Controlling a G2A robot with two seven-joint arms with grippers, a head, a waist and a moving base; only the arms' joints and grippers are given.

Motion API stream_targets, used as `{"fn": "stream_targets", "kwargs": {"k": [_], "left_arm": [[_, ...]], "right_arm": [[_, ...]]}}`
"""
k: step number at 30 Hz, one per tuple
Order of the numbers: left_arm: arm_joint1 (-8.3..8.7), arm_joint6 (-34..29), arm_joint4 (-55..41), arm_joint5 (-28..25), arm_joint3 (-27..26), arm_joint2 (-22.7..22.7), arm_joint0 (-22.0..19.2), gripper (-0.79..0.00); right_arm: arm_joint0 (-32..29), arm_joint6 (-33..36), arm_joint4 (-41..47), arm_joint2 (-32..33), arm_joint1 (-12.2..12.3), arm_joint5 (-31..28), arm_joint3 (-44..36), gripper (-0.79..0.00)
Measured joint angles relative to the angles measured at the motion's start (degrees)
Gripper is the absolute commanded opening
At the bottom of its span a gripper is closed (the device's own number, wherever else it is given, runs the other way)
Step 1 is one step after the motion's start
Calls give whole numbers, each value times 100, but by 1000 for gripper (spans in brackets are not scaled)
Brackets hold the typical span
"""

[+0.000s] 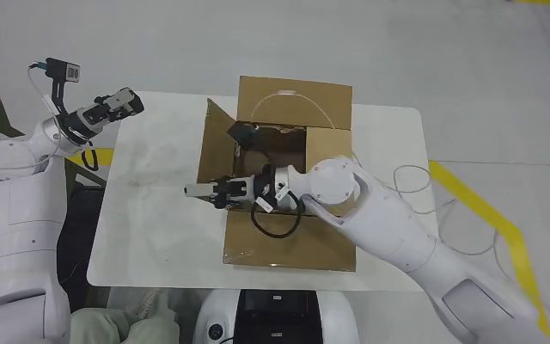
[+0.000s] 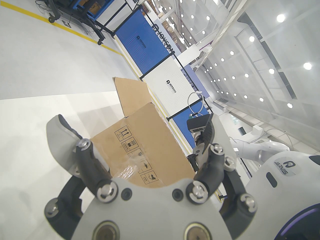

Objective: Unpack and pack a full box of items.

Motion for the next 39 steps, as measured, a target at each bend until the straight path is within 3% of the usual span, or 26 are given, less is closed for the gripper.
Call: {"fn": "stream_targets", "kwargs": {"k": [8,13,26,39], "left_arm": [[23,-29,-450,487,-623,-21,-22,0],[12,-238,-791,701,-693,171,-149,0],[-127,-758,-1013,907,-248,1232,-372,0],[-197,-697,-629,698,404,1692,-687,0]], "right_arm": [[117,-203,-259,-260,-230,62,204,0],[140,-250,-415,-362,-339,93,282,0],[0,-327,-861,-373,-489,219,325,0],[-434,-195,-1235,56,-378,397,-161,0]]}}
